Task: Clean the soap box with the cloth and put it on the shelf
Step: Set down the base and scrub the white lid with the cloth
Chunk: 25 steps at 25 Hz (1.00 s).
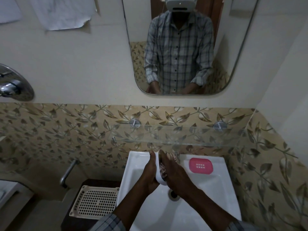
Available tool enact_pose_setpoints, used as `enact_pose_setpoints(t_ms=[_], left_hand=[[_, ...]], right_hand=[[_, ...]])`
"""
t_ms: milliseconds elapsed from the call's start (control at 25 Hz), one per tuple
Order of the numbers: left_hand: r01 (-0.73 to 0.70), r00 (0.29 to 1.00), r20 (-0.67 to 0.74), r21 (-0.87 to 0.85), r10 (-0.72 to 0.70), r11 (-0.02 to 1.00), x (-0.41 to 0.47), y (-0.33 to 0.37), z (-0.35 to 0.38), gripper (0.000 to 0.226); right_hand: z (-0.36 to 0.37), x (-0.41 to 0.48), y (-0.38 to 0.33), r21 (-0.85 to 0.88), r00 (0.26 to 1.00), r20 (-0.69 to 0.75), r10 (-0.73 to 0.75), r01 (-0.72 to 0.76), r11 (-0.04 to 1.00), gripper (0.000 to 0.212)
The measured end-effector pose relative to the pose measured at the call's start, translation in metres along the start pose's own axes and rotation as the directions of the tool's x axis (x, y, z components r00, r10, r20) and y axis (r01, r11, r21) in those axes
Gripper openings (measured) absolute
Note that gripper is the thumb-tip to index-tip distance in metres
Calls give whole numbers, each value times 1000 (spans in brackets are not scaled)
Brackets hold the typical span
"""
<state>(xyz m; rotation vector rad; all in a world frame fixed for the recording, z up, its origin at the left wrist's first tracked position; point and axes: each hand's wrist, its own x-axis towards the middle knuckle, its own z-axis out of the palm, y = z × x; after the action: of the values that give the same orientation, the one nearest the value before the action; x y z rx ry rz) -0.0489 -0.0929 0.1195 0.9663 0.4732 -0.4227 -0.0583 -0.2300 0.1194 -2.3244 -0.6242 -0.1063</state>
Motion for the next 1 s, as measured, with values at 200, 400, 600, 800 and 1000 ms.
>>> enact_pose_setpoints(t_ms=[200,400,600,800,1000], left_hand=[[31,999,-35,164,-26,986,6,15,-23,68],[-250,950,5,616,313,748,5,13,-37,34],[-337,771,95,900,630,277,11,-7,-11,19],[-382,659,15,868,752,317,-3,-20,-14,14],[-432,659,-20,809,752,400,-3,-16,-6,38]], right_hand=[[-23,-6,22,337,925,371,-85,-49,940,55],[-55,7,40,827,863,-54,502,-243,508,24],[-8,16,0,330,972,-108,207,-161,930,30],[7,-2,2,110,991,-125,-46,60,992,61],[22,1,-26,-30,915,-377,-147,147,989,44]])
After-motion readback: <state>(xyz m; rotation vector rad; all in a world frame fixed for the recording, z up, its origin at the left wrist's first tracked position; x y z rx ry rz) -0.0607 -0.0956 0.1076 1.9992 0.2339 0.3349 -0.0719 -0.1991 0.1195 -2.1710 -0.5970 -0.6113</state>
